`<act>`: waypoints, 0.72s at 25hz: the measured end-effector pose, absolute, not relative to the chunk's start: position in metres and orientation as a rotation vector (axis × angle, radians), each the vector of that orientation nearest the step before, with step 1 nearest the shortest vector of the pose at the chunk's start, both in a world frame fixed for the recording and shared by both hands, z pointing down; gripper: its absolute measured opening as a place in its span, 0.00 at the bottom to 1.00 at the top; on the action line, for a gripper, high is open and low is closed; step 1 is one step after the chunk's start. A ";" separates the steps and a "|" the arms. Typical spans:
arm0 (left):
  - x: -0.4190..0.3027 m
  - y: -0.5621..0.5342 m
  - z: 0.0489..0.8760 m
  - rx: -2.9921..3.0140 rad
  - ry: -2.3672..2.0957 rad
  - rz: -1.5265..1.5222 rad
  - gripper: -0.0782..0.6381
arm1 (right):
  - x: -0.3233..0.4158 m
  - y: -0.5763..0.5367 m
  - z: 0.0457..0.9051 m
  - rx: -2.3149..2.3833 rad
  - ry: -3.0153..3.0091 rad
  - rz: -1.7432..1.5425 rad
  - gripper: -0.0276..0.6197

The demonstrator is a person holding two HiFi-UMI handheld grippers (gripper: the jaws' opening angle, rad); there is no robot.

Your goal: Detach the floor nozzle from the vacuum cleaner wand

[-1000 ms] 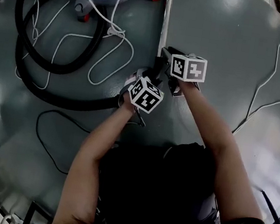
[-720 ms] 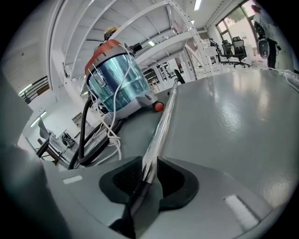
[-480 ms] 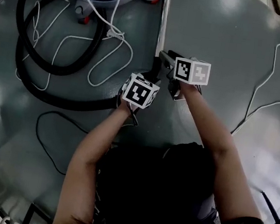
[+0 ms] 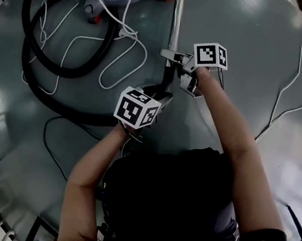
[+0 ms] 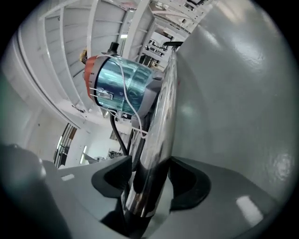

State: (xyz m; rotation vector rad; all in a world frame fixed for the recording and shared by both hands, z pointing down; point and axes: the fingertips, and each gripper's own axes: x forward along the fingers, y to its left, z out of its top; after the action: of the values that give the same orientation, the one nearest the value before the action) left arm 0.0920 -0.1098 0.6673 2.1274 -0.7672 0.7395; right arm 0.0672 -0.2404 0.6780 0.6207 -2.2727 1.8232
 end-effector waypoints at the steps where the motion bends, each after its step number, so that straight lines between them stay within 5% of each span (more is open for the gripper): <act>1: 0.092 -0.106 0.668 2.133 -0.778 0.750 0.36 | 0.065 -0.238 0.682 0.614 -2.253 1.806 0.40; 9: 0.092 -0.095 0.679 2.174 -0.804 0.780 0.37 | 0.063 -0.228 0.698 0.681 -2.077 1.984 0.28; 18: 0.115 -0.097 0.679 1.997 -0.457 0.607 0.43 | 0.070 -0.231 0.682 0.803 -2.107 2.100 0.27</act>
State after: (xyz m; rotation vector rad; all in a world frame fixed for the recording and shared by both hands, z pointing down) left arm 0.1147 -0.0970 0.6792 1.9970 -0.4573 0.6067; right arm 0.0699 -0.2312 0.6819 0.8025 -2.1070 2.1003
